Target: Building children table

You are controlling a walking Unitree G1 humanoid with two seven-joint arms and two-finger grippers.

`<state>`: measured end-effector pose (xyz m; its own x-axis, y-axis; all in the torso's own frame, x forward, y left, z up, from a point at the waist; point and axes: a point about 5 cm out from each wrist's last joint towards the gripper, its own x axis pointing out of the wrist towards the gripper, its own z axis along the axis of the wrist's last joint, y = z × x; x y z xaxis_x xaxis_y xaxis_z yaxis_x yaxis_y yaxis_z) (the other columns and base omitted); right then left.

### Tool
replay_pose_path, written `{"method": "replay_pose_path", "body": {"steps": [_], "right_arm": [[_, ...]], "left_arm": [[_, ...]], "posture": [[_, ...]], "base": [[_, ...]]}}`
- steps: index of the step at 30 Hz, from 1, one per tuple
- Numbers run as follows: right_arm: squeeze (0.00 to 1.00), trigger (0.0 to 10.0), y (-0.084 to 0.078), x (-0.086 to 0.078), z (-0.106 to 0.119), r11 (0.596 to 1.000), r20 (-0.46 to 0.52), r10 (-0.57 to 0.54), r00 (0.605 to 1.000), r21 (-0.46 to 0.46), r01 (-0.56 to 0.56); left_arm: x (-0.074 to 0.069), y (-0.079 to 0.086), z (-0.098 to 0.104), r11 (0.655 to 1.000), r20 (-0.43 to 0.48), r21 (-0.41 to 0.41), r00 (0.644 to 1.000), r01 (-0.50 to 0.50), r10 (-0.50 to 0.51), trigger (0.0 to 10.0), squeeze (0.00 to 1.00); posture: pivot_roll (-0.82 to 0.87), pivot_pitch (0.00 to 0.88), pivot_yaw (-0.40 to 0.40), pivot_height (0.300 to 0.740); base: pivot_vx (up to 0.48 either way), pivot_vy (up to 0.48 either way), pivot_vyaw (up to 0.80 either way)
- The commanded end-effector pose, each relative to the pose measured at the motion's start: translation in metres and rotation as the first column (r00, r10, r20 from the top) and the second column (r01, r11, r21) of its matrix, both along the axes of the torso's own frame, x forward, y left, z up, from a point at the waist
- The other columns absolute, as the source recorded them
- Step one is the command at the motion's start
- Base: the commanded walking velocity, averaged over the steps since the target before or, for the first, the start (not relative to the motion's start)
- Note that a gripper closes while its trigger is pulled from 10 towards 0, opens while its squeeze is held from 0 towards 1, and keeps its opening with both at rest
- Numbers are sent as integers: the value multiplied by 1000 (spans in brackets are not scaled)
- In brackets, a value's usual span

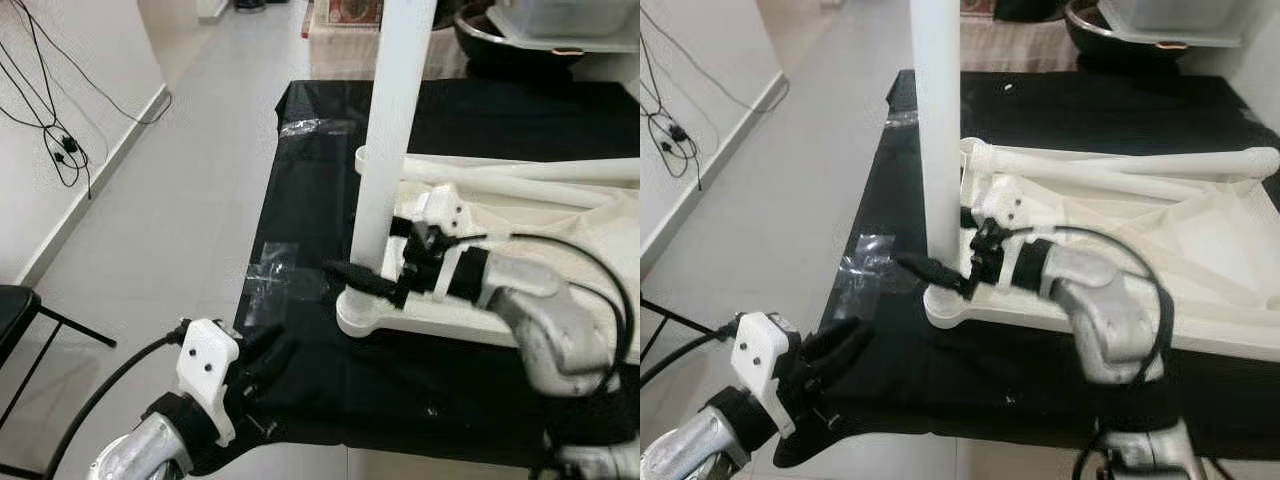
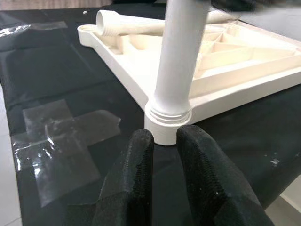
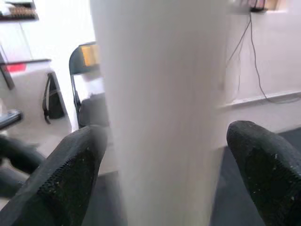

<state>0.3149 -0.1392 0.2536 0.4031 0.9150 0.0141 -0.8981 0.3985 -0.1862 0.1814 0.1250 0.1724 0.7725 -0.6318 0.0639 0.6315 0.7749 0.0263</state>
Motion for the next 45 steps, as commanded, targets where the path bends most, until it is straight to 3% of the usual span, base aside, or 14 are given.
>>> {"method": "replay_pose_path", "body": {"steps": [1, 3, 4, 6, 22, 26, 27, 29, 31, 39, 40, 42, 43, 45], "right_arm": [[0, 10000, -5, 8, 5, 1000, 25, 3, 1000, 23, -4], [0, 9294, -7, 14, 12, 999, 25, 7, 1000, 49, -8], [0, 1412, -8, 13, 13, 998, 25, 34, 999, 47, -35], [0, 0, -10, 13, 13, 997, 18, 58, 998, 45, -59], [0, 0, -6, -7, -22, 987, -88, 158, 984, 49, -154], [0, 0, 15, -7, -58, 974, -163, -215, 963, 30, 223], [0, 0, 20, -19, -77, 859, -159, -509, 846, -37, 510], [0, 0, 24, -32, -84, 741, -104, -671, 734, -78, 666], [0, 0, 29, -42, -86, 688, -92, -725, 682, -88, 720], [0, 0, 44, -41, -78, 737, -88, -675, 732, -59, 673], [0, 10000, 44, -40, -74, 751, -94, -659, 746, -30, 660], [0, 10000, 44, -40, -72, 759, -98, -649, 755, -9, 651], [1000, 10000, 46, -40, -69, 787, -125, -609, 783, 30, 616], [1000, 10000, 52, -43, -60, 836, -147, -523, 839, 101, 539]], "left_arm": [[-2, 0, -2, 1000, -18, 1, 1000, 0, 0, 10000, 0], [-2, 0, -1, 1000, -18, 2, 1000, 0, 0, 10000, 0], [-3, 0, -1, 1000, -17, 3, 1000, -1, 1, 10000, 0], [-3, 1, -1, 1000, -18, 5, 1000, -2, 2, 10000, 0], [-1, 1, -1, 1000, -19, 7, 1000, -1, 2, 10000, 0], [-1, 1, -1, 1000, -19, 8, 1000, -3, 4, 10000, 0], [0, 2, -1, 1000, -20, 8, 1000, -4, 4, 10000, 0], [1, 2, -2, 1000, -21, 9, 1000, -3, 3, 10000, 0], [2, 2, -3, 1000, -22, 7, 1000, 0, 0, 10000, 0], [9, -3, -3, 1000, -7, 4, 1000, 15, -14, 10000, 0], [9, -2, -3, 1000, -5, 5, 1000, 11, -11, 10000, 0], [9, -2, -2, 1000, -4, 5, 1000, 9, -9, 10000, 0], [9, -2, -3, 1000, -5, 6, 1000, 8, -8, 10000, 0], [8, -2, -3, 1000, -8, 8, 1000, 10, -10, 10000, 0]], "posture": [[77, 164, 0, 740], [82, 166, 1, 740], [86, 169, 1, 740], [87, 171, 0, 740], [68, 172, 1, 740], [63, 173, -3, 740], [53, 175, -5, 740], [50, 173, 0, 740], [31, 162, 6, 740], [36, 140, -2, 740], [48, 134, 0, 740], [48, 134, 0, 740], [47, 135, 0, 740], [44, 140, 4, 740]], "base": [[0, 0, 0], [0, 0, 0], [0, 0, 0], [0, 0, 0], [0, 0, 0], [0, 0, 0], [0, 0, 0], [0, 0, 0], [0, 0, 0], [0, 0, 0], [0, 0, 0], [0, 0, 0], [0, 0, 0], [0, 0, 0]]}}
